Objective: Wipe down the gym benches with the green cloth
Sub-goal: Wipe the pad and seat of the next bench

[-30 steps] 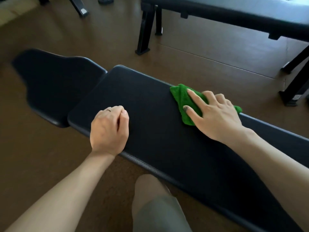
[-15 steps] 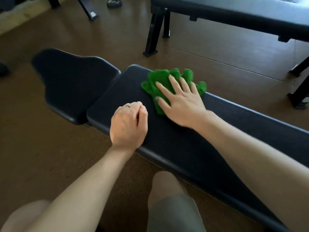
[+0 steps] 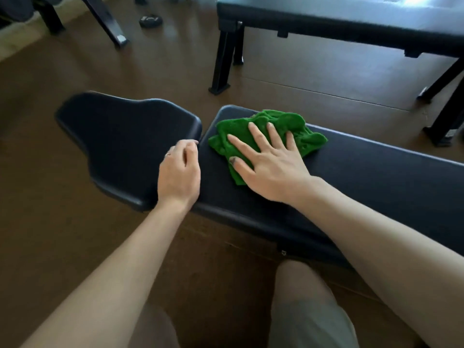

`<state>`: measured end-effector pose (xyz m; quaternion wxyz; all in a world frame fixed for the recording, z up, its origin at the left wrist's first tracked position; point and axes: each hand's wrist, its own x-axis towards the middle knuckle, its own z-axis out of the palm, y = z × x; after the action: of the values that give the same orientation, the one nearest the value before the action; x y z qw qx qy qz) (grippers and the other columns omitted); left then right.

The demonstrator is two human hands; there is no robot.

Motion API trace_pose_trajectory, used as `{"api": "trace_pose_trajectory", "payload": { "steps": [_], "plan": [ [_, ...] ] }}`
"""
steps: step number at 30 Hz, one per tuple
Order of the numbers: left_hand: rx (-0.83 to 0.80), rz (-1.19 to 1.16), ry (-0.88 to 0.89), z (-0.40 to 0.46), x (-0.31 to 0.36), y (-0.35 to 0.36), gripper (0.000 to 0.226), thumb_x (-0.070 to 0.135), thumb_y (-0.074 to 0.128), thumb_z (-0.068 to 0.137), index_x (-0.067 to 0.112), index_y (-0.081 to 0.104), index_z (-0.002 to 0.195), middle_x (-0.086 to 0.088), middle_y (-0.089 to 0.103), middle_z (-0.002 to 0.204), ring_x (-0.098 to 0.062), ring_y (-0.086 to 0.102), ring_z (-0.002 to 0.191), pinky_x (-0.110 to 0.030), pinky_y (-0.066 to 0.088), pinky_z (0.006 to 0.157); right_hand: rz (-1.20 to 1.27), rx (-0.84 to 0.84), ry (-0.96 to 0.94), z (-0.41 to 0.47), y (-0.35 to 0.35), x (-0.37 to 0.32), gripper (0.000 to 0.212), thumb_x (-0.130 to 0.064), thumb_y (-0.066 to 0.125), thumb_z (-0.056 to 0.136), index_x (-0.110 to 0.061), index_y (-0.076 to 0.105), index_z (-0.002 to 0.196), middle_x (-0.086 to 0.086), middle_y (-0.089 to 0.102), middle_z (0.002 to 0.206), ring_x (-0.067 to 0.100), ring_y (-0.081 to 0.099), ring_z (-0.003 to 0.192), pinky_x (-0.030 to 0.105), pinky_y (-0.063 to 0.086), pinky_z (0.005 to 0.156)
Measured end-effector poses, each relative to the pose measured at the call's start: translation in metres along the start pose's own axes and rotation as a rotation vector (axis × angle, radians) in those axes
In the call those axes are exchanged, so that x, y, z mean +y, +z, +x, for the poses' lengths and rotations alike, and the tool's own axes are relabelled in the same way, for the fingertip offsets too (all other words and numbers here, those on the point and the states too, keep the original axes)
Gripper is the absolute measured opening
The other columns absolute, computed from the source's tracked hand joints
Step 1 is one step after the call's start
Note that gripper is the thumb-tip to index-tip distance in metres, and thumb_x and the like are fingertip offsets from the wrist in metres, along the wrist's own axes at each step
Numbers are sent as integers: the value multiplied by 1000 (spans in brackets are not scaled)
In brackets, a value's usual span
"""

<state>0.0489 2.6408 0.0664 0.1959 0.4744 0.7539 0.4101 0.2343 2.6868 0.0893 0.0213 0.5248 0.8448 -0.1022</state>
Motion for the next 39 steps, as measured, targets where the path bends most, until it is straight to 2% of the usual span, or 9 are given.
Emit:
{"api": "trace_pose_trajectory", "payload": {
  "steps": [3, 7, 12, 18, 22, 28, 32, 35, 39],
  "plan": [
    [-67, -132, -53, 2, -7, -6, 38, 28, 34, 111, 18, 68, 123, -1, 69, 121, -19, 58, 115, -31, 40, 98, 3, -6, 82, 19, -1, -27, 60, -68, 13, 102, -56, 2, 160, -2, -6, 175, 30, -12, 160, 59, -8, 126],
    [-146, -262, -127, -1, -5, -11, 42, 34, 29, 111, 22, 64, 133, 2, 66, 130, -15, 57, 121, -32, 42, 105, 5, -1, 26, -60, 8, -54, 59, -68, 10, 102, -57, -6, 158, -7, -11, 173, 25, -16, 159, 55, -7, 128],
    [-174, -337, -165, -4, -1, -13, 48, 41, 23, 110, 26, 60, 138, 5, 60, 138, -7, 51, 121, -30, 38, 105, -148, -21, -44, -93, 19, -61, 60, -61, 17, 105, -49, 3, 163, 1, 7, 174, 35, 3, 160, 64, 13, 126],
    [-228, -551, -321, 0, -6, -18, 63, 60, 17, 101, 32, 66, 128, 5, 69, 124, -14, 63, 116, -46, 48, 108, -147, -25, -58, -39, 12, -81, 66, -69, 8, 101, -48, 0, 163, -3, -4, 174, 30, -9, 160, 60, 2, 127],
    [-240, -546, -312, -1, -5, -19, 59, 55, 17, 105, 32, 65, 131, 6, 69, 121, -12, 62, 114, -44, 49, 106, -131, 28, 12, -56, 18, -84, 66, -68, 15, 103, -43, 7, 164, -1, 5, 174, 28, 0, 161, 58, 8, 128],
    [-210, -500, -230, 0, -9, -12, 57, 50, 19, 106, 27, 62, 137, 3, 63, 137, -15, 54, 128, -39, 41, 112, -191, 33, 56, -95, 22, -60, 64, -62, 26, 105, -43, 10, 164, 2, 13, 174, 31, 10, 160, 57, 21, 126],
    [-220, -507, -196, 1, -14, -10, 66, 61, 19, 96, 29, 62, 135, 4, 64, 133, -14, 57, 125, -46, 44, 111, -172, -21, 28, -69, 17, -64, 67, -70, 12, 100, -49, 0, 162, -2, 0, 174, 31, -3, 160, 58, 8, 128],
    [-265, -597, -281, 3, -14, -11, 62, 61, 22, 99, 31, 62, 135, 5, 66, 128, -13, 60, 121, -46, 47, 109, -119, -15, 71, -49, 12, -71, 67, -73, 2, 96, -53, -7, 159, -5, -9, 174, 27, -13, 159, 55, -3, 128],
    [-365, -799, -416, -1, -19, -21, 56, 55, 20, 108, 31, 59, 140, 2, 69, 130, -15, 64, 121, -46, 46, 112, -106, 52, 80, -67, 20, -82, 65, -66, 13, 102, -47, 0, 163, 0, 0, 174, 31, -5, 160, 59, 7, 128]
  ]
}}
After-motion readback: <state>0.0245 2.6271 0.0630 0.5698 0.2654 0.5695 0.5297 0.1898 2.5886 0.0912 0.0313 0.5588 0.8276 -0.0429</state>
